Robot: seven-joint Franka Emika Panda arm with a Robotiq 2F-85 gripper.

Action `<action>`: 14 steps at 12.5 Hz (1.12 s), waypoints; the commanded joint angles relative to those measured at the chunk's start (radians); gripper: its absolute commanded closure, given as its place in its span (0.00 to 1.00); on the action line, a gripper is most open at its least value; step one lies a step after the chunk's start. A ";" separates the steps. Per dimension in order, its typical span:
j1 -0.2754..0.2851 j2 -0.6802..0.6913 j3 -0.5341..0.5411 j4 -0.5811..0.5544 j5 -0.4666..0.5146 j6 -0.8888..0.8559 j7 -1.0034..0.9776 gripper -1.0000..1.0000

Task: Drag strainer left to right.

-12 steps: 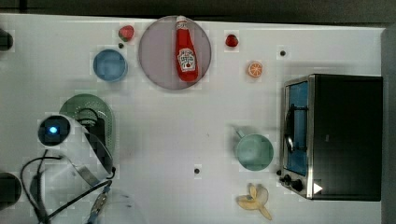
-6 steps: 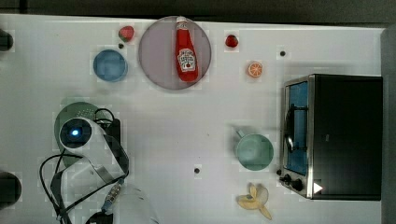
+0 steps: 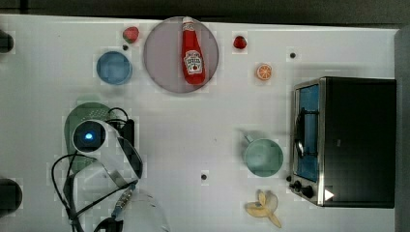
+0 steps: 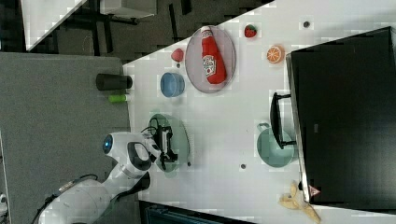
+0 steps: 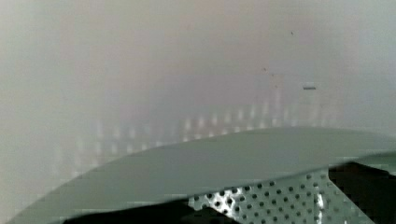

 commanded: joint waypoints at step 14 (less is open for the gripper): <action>-0.152 -0.167 -0.239 -0.129 -0.013 -0.017 -0.334 0.00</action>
